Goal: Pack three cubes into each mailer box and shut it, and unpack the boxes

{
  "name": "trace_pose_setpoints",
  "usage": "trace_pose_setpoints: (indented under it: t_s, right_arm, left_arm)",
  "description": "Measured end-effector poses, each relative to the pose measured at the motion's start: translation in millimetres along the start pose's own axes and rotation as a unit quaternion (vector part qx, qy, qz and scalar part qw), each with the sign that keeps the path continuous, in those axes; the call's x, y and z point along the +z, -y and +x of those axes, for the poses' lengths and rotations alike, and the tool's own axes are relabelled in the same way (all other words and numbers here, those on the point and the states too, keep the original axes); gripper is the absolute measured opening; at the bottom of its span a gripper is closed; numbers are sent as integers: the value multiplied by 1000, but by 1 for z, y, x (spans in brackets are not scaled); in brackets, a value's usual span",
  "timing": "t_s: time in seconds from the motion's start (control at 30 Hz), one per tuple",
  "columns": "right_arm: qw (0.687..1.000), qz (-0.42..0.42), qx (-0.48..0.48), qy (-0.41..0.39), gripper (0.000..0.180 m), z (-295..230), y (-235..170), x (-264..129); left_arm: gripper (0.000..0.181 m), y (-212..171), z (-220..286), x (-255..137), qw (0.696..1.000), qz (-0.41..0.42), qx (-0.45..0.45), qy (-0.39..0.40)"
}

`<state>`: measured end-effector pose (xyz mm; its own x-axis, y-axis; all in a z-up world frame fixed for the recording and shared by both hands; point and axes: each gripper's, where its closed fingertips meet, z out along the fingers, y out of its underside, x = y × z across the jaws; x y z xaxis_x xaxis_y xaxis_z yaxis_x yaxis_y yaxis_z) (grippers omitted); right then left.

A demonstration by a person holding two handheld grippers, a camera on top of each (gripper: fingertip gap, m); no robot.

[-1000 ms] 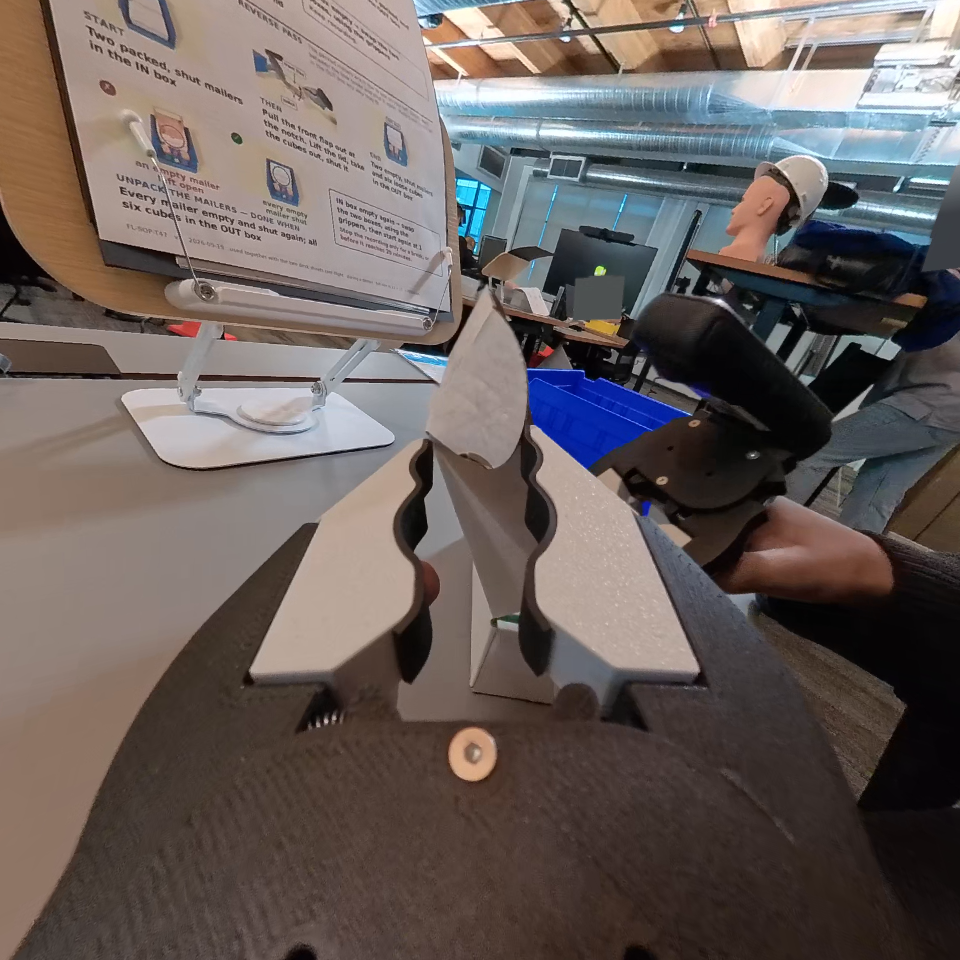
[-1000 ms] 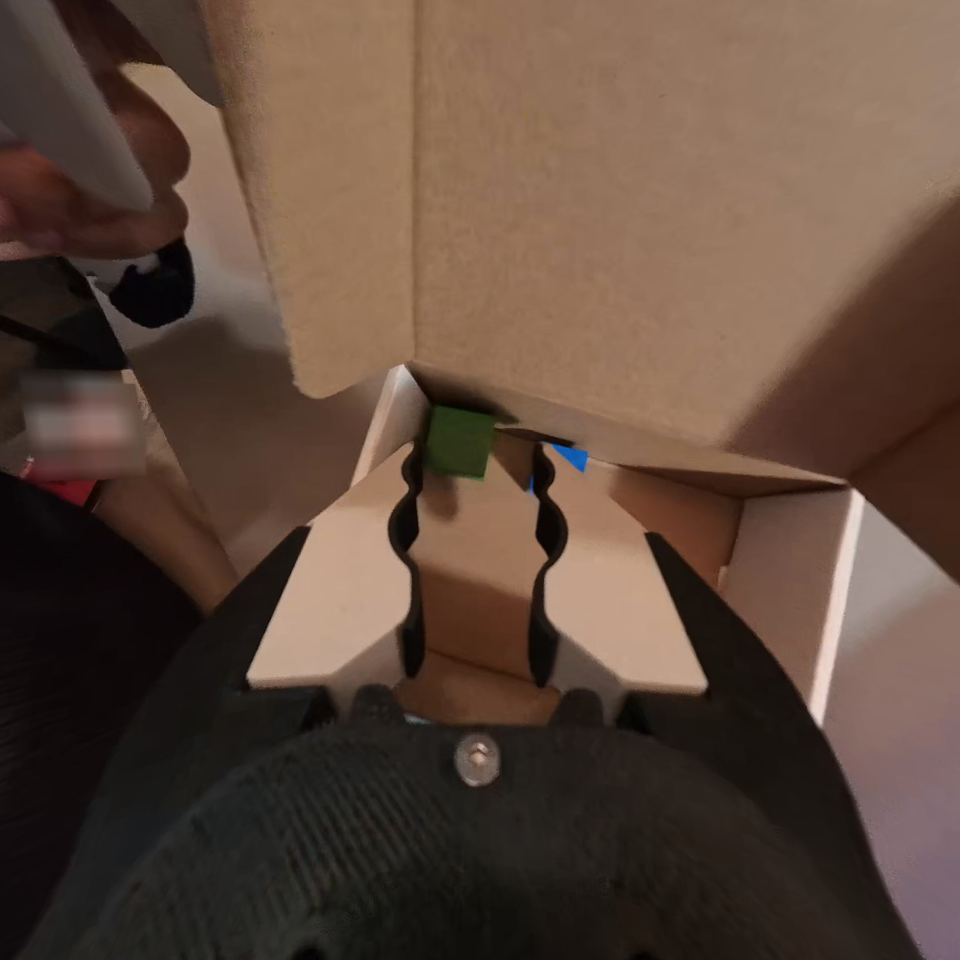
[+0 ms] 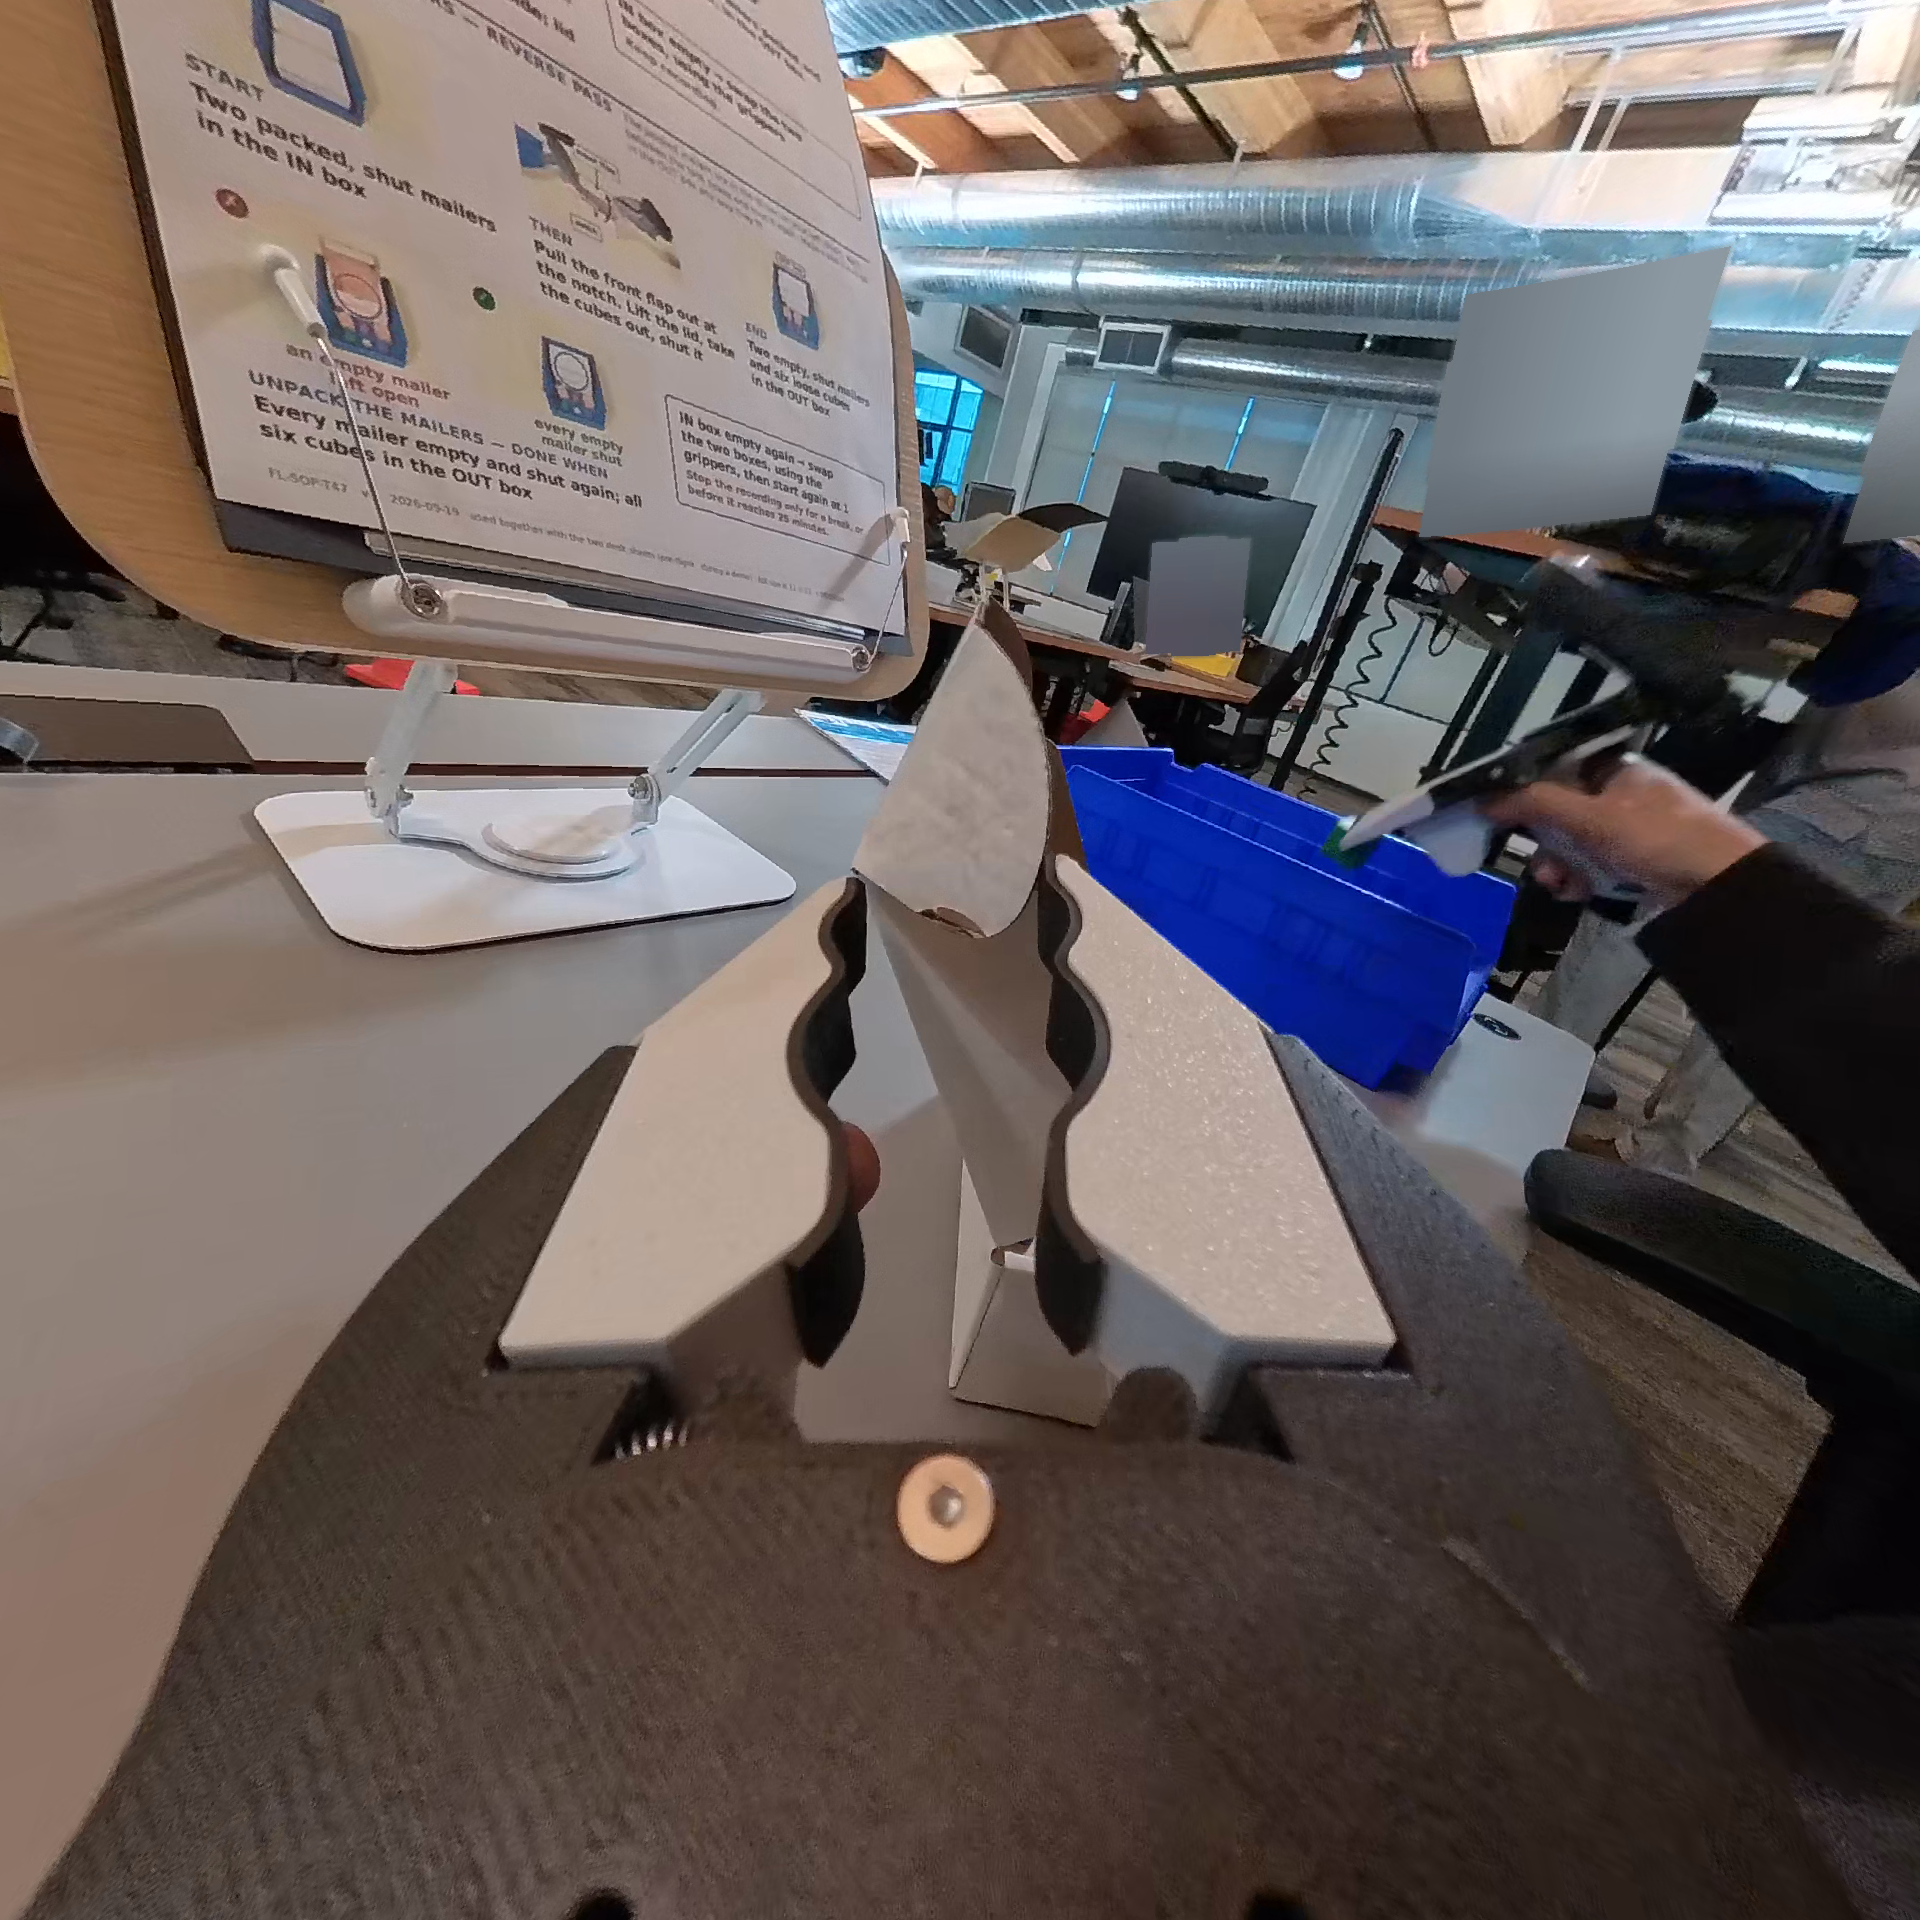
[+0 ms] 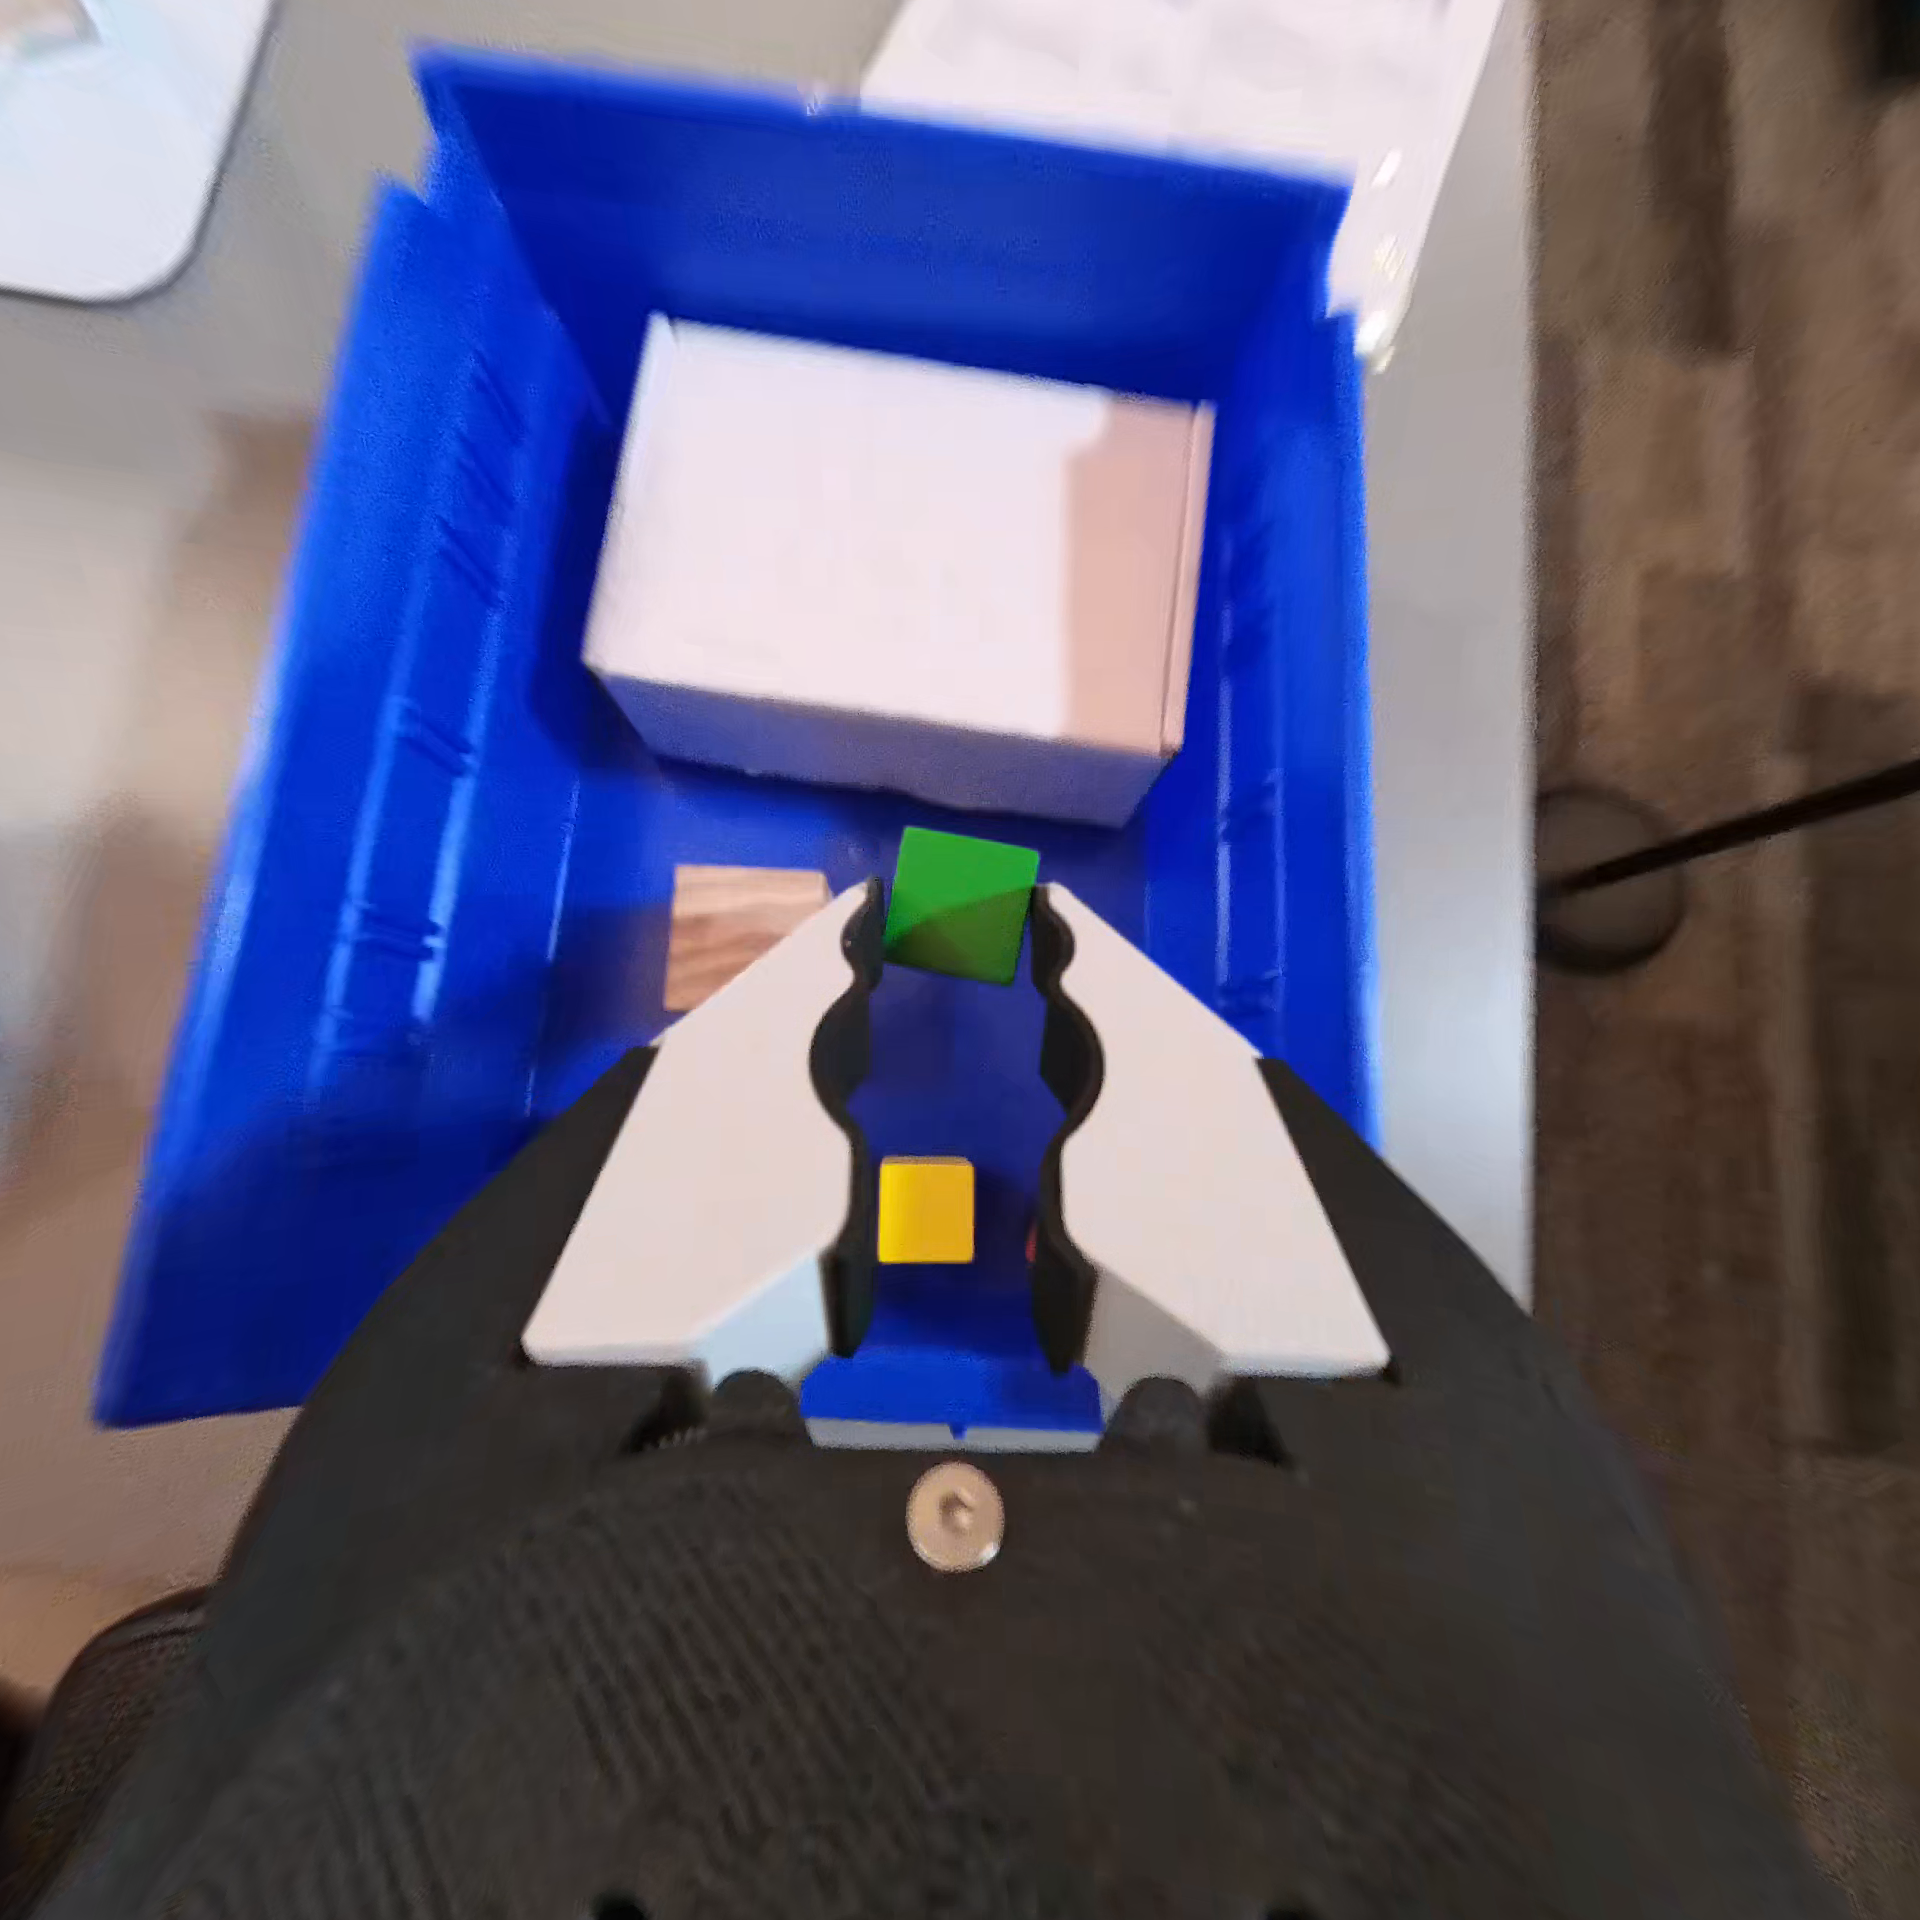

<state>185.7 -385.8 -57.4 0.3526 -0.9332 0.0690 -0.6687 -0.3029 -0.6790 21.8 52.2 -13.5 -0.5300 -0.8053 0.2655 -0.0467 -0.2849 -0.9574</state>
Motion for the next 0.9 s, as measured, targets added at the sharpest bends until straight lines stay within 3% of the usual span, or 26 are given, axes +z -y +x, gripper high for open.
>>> trace_pose_setpoints:
  t_s: [0.23, 0.37, 0.47, 0.6, 0.77, 0.9]
  right_arm:
    - [992, -126, -17, 20, 27, -3, -60, 56]
    - [991, -130, -28, 15, 28, -5, -61, 61]
    - [991, -128, -36, 2, 40, 0, -59, 57]
    - [998, -48, -16, 27, 39, -10, -22, 30]
    - [977, 104, -45, 182, 37, -112, 56, -40]
    - [937, 100, -154, 297, 36, -229, 55, -58]
  left_arm:
    - [32, -1, 3, 1, 1000, -1, 7, -4]
    - [32, -1, 2, 0, 1000, -1, 5, -4]
    - [32, 0, 0, 0, 1000, 0, 1, -3]
    - [32, 0, 0, -1, 1000, 0, 1, -3]
    - [32, -1, 2, 1, 1000, 1, 4, -4]
    - [32, -1, 2, 0, 1000, 1, 4, -6]
